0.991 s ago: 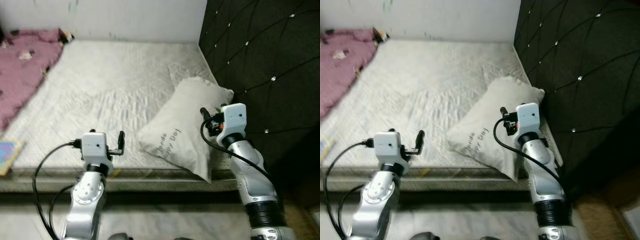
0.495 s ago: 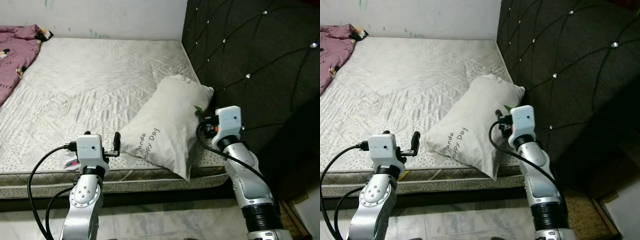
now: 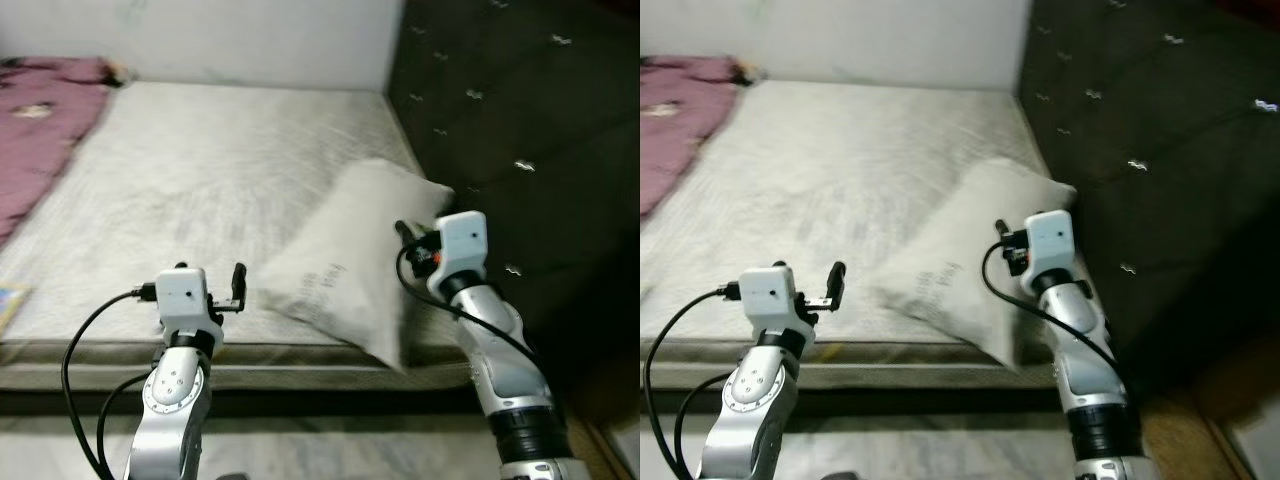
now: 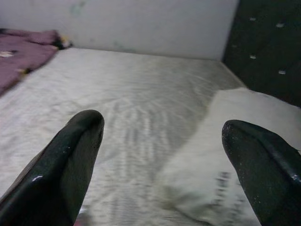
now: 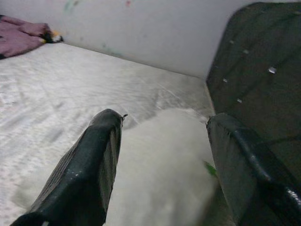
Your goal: Clean up the room
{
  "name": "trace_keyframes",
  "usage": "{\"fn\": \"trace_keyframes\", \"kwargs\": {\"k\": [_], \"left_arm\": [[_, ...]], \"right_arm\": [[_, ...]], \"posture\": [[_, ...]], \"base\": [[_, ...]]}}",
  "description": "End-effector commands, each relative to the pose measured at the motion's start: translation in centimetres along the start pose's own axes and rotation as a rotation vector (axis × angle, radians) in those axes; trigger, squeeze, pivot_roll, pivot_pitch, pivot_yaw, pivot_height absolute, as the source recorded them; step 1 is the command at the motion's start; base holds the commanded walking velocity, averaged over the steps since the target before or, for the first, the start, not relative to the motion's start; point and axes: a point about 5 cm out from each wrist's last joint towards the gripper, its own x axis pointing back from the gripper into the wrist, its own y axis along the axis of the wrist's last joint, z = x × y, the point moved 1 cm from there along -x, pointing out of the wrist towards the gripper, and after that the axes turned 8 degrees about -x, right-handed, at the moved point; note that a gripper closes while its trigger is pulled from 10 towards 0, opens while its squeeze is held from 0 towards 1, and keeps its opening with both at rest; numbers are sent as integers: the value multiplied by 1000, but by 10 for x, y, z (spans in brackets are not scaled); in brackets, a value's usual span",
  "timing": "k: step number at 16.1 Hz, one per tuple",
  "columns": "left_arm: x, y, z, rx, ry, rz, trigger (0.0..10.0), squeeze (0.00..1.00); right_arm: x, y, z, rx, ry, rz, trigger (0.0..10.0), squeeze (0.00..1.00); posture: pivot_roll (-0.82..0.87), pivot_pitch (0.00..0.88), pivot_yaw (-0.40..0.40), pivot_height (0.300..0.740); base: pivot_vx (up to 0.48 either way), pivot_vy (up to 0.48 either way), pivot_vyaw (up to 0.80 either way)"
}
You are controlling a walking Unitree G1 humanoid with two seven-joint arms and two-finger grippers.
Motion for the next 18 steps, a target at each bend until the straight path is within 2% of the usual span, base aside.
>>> {"fn": "trace_keyframes", "kwargs": {"k": [1, 4, 13, 18], "left_arm": [[-1, 2, 2, 4, 6, -10, 10000, 0], [0, 7, -1, 21, -36, -42, 10000, 0], [1, 6, -2, 15, -52, -38, 10000, 0], [1, 3, -1, -5, -34, -22, 10000, 0]], "right_arm": [[-1, 2, 3, -4, 10, -3, 10000, 0], [-1, 2, 3, -1, 11, -3, 10000, 0], [0, 1, 4, 1, 12, 0, 10000, 0], [1, -2, 4, 5, 15, 6, 10000, 0]], "posture": [[-13, 0, -34, 740], [-16, 0, -34, 740], [-15, 0, -31, 740], [-11, 0, -31, 740]], "base": [[0, 0, 0], [0, 0, 0], [284, 0, 0], [0, 0, 0]]}}
